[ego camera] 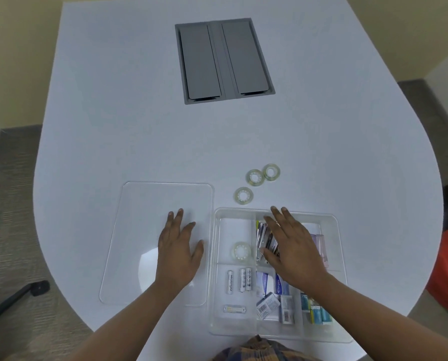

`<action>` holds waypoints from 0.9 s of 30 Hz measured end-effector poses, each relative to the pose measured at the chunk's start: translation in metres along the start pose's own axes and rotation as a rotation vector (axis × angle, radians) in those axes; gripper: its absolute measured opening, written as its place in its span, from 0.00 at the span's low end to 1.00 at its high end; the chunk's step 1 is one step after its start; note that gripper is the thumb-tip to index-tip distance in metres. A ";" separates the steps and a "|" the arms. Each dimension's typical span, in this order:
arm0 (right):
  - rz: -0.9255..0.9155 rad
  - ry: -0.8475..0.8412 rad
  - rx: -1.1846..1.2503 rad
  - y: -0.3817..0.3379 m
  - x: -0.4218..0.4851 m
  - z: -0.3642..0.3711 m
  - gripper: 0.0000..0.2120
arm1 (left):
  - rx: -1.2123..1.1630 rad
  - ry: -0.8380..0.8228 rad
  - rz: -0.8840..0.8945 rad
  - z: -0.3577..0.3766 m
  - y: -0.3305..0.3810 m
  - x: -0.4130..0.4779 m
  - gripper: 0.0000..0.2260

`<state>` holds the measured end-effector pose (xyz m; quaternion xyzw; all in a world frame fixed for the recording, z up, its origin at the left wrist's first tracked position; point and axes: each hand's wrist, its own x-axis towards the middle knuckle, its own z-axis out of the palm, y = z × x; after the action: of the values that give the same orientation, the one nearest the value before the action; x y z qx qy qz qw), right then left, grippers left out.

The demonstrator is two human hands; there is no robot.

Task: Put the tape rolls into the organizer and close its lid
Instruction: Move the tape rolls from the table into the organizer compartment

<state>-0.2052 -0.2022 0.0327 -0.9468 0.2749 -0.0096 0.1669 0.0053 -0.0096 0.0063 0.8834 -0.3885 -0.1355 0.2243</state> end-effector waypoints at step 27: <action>0.001 -0.041 -0.010 0.015 -0.004 0.020 0.32 | 0.284 -0.317 -0.130 0.026 0.105 0.146 0.12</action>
<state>-0.2145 -0.2060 0.0094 -0.9475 0.2719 0.0111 0.1679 0.0254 -0.1887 0.0271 0.8969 -0.3763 -0.2309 0.0247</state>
